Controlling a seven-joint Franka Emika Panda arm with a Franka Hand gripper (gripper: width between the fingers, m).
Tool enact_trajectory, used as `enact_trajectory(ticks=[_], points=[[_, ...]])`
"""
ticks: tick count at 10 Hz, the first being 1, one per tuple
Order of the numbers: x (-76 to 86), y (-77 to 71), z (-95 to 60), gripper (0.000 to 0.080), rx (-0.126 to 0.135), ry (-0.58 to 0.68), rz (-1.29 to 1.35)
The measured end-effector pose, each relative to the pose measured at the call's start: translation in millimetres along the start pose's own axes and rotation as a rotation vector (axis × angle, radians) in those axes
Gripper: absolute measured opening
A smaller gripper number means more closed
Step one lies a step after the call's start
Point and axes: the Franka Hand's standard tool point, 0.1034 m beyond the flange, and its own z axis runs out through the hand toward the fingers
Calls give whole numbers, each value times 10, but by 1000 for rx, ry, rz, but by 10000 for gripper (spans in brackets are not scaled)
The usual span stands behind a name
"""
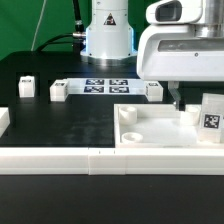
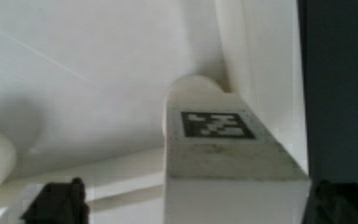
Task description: Assemble one leg
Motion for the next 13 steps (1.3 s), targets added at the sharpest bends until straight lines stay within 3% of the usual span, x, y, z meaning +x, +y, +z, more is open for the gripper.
enact_trajectory(ticks=[1,2,3,4,6,13], points=[[0,0,0,517,0,0,2],[0,0,0,517,0,0,2],[0,-1,0,378,0,0,23],[-1,0,1,290,0,0,46],[-2,-2,1,290,1,-1,72],[-12,18,6,290,25,-17,899]])
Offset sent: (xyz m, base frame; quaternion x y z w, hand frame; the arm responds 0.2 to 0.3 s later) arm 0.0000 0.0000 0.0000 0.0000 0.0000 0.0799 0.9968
